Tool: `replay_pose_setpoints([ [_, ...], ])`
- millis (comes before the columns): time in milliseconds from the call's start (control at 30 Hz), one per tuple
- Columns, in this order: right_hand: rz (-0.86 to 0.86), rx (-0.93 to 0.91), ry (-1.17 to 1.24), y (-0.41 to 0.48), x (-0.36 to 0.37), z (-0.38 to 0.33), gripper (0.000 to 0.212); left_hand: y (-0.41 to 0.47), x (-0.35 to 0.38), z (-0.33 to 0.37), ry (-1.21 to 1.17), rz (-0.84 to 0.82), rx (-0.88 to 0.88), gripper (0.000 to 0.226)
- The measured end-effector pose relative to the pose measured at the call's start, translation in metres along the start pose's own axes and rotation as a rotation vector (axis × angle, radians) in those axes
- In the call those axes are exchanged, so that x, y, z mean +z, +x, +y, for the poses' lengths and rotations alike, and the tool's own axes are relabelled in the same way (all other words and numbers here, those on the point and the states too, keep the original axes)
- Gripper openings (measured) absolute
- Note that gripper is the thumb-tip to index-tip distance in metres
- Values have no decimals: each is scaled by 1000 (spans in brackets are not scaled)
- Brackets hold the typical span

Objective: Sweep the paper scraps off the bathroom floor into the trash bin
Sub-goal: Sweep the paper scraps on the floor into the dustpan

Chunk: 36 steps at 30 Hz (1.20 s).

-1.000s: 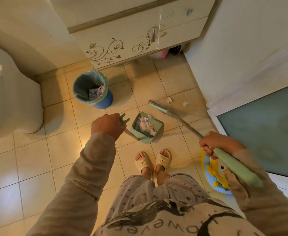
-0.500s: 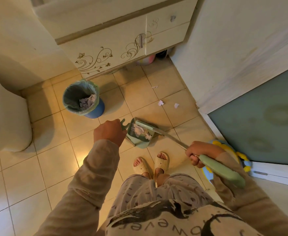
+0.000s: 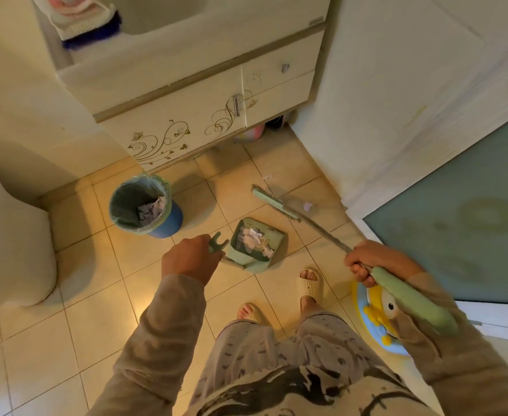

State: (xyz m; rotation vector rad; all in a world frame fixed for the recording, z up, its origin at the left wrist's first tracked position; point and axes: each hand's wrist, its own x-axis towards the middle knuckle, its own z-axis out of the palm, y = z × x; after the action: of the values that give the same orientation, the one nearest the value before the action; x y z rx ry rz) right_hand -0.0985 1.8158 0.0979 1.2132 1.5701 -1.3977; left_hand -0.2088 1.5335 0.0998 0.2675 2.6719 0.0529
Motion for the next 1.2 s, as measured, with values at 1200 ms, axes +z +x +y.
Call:
replay_pose_setpoints([
  [1200,-279,170,-22,53,-131,-5,65,24,2,104,75,5,-29,29],
])
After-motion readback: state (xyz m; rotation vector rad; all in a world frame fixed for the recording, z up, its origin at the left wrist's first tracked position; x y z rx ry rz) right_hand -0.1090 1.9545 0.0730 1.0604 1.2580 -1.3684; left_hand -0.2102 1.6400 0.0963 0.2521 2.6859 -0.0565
